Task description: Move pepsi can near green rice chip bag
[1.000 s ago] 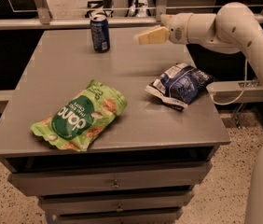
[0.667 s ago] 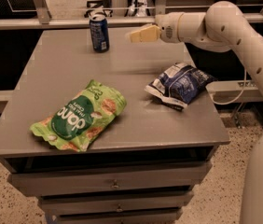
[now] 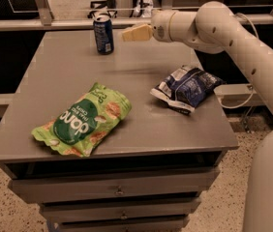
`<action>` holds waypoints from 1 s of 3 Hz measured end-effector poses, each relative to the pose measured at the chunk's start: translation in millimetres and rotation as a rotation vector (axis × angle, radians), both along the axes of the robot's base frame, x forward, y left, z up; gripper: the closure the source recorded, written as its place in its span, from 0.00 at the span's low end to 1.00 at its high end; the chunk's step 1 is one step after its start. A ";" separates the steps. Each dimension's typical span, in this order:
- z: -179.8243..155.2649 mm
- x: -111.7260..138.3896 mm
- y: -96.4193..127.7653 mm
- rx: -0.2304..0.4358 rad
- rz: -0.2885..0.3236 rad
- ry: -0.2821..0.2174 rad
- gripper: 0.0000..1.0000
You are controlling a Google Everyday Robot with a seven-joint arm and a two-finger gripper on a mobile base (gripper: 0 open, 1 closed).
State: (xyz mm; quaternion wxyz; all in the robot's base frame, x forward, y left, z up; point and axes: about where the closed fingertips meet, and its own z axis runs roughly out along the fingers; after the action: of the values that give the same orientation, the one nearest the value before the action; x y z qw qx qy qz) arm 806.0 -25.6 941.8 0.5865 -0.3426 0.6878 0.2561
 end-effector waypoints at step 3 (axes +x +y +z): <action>-22.9 33.8 37.8 -0.008 0.009 -0.034 0.00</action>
Offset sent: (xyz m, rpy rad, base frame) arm 0.0413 0.0246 -0.0151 0.0034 -0.0882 -0.0237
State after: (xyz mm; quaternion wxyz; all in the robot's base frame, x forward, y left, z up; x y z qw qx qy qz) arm 839.8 12.1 918.9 0.5957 -0.3522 0.6772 0.2500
